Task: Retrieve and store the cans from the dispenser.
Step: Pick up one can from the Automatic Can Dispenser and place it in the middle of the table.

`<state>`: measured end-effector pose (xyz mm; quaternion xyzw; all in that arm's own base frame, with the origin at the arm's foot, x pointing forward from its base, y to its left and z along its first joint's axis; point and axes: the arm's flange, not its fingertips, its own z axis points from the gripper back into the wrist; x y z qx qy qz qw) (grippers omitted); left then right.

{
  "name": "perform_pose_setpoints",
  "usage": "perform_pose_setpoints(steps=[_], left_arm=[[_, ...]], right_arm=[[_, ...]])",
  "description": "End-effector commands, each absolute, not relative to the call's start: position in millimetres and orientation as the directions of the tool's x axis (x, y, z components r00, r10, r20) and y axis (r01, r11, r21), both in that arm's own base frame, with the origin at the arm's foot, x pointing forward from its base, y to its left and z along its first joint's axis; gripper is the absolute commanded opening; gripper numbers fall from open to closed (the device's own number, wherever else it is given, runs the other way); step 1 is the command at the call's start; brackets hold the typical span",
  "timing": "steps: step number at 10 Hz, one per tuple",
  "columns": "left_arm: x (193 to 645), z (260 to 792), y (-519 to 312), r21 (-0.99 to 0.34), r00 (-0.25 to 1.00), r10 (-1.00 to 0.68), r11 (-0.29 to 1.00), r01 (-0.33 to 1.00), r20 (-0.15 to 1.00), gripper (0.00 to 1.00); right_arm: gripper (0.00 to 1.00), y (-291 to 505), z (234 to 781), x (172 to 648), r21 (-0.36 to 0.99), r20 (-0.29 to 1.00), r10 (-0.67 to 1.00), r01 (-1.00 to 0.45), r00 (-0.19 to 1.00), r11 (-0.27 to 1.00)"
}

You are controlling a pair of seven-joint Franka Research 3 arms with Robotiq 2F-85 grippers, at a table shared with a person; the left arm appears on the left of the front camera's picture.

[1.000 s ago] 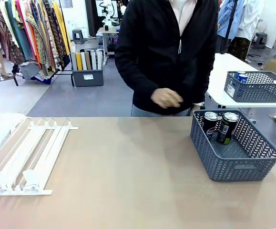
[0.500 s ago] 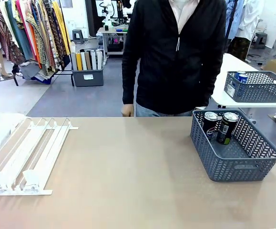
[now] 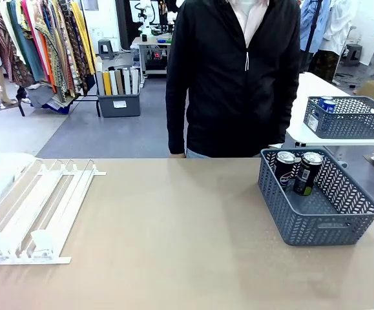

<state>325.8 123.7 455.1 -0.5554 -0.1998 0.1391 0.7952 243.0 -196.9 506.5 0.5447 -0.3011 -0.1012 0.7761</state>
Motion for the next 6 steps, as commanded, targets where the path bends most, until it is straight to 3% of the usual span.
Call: perform_pose_setpoints(steps=[1,6], left_arm=[[324.6,457.6,123.0,-0.941,0.883,0.443,0.338,-0.007,0.153,1.00],[324.6,457.6,123.0,-0.941,0.883,0.443,0.338,-0.007,0.153,1.00]], right_arm=[[1.00,-196.7,508.9,246.1,0.902,0.383,-0.489,-0.205,0.784,0.379],[1.00,-196.7,508.9,246.1,0.902,0.383,-0.489,-0.205,0.784,0.379]])
